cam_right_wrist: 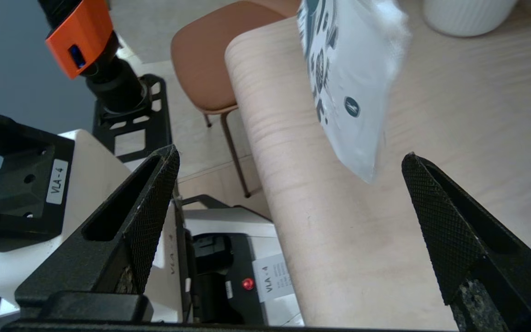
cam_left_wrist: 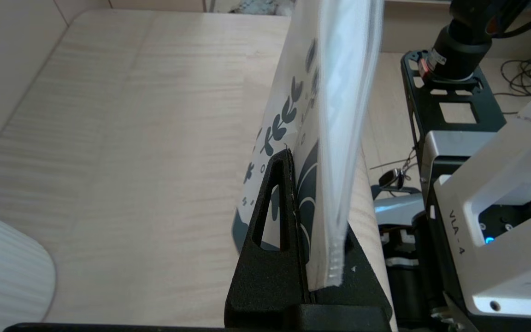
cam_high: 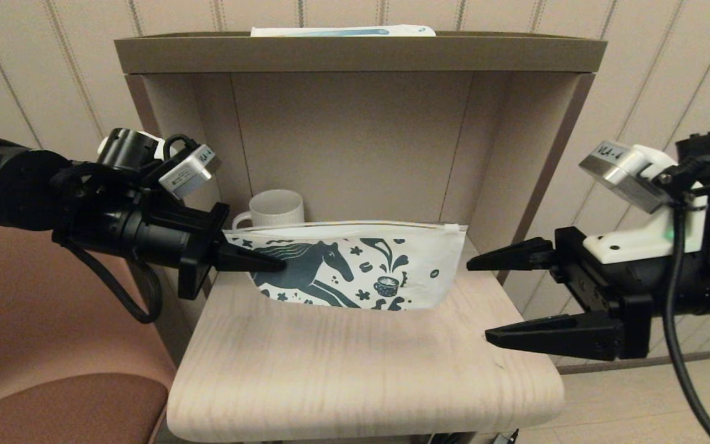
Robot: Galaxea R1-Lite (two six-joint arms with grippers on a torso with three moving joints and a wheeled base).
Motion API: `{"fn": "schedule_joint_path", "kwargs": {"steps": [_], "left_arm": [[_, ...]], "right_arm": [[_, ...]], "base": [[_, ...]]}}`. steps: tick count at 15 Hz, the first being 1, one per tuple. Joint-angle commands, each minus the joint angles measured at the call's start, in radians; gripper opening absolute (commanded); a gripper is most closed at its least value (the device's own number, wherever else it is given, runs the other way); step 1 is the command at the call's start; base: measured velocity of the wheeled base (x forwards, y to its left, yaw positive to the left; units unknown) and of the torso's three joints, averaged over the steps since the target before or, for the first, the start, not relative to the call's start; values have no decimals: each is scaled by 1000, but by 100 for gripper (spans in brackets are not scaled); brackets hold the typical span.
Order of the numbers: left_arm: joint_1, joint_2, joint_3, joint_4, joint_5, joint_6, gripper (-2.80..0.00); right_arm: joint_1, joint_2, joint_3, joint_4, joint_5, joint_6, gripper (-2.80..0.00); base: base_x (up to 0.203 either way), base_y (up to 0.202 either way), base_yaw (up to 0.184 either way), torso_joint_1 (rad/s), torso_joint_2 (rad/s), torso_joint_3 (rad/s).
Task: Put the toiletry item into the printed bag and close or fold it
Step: Hand it to the other hand
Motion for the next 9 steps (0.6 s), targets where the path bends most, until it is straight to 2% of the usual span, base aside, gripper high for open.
{"fn": "schedule_joint_path", "kwargs": {"steps": [1,4,6,8,9], "left_arm": [[-1,-6,-4,0,-5,4,-280],[-1,-7,-7,3,-5,6,-280],[-2,-12,-7,3,-5,6,-280],[-7,-17,-7,17,-5,6,-280],[-7,-23,-7,27,-7,9,-280]], "right_arm": [[2,35,4,-1,10,-6,0],[3,76,-20,1,8,-49,0],[4,104,-92,33,-3,-64,0],[13,129,-210,154,-21,-87,0],[20,141,-266,261,-36,-121,0]], "base": [[0,0,0,0,0,0],[0,0,0,0,0,0],[0,0,0,0,0,0],[0,0,0,0,0,0],[0,0,0,0,0,0]]}}
